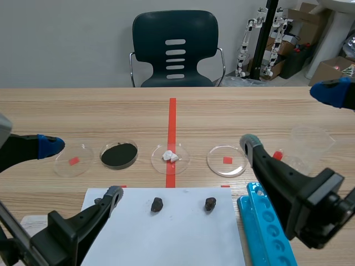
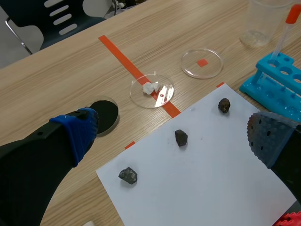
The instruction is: Return to the home posture
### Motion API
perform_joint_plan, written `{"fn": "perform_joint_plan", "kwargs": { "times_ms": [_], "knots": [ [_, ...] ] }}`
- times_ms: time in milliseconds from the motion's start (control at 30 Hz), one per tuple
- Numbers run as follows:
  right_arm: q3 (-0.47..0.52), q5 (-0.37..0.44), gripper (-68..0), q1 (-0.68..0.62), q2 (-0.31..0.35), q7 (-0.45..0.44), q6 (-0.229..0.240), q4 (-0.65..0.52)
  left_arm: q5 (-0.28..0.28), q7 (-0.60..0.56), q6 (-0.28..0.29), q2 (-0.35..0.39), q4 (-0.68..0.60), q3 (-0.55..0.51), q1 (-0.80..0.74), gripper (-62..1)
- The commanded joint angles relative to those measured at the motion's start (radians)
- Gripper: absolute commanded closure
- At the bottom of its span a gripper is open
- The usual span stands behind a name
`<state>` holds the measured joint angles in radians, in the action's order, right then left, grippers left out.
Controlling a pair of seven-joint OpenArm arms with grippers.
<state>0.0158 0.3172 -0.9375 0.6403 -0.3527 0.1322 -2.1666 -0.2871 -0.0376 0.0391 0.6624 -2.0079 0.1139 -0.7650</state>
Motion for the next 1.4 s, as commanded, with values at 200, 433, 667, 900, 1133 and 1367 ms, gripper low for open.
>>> {"fn": "perform_joint_plan", "kwargs": {
  "times_ms": [200,433,667,900,1133,1367],
  "knots": [
    [-0.031,-0.064,-67.9,0.006,0.005,0.056,-0.035,-0.019,0.0,-0.017,0.002,-0.006,-0.007,-0.004,-0.002,-62.3],
    [-0.031,-0.063,-67.9,0.007,-0.003,0.047,-0.035,-0.019,0.0,-0.013,0.002,-0.006,-0.007,-0.004,-0.002,-62.3],
    [-0.031,-0.063,-67.9,0.007,-0.003,0.047,-0.035,-0.019,0.0,-0.013,0.002,-0.006,-0.007,-0.004,-0.002,-62.3],
    [-0.031,-0.063,-67.9,0.01,-0.003,0.047,-0.035,-0.019,0.0,-0.013,0.002,-0.006,-0.007,-0.004,-0.002,-62.3],
    [-0.031,-0.063,-67.9,0.01,-0.003,0.047,-0.035,-0.019,0.0,-0.013,0.002,-0.006,-0.007,-0.004,-0.002,-62.3],
    [-0.031,-0.063,-67.9,0.01,-0.003,0.047,-0.035,-0.019,0.0,-0.014,0.002,-0.006,-0.007,-0.004,-0.002,-62.3]
  ]
}}
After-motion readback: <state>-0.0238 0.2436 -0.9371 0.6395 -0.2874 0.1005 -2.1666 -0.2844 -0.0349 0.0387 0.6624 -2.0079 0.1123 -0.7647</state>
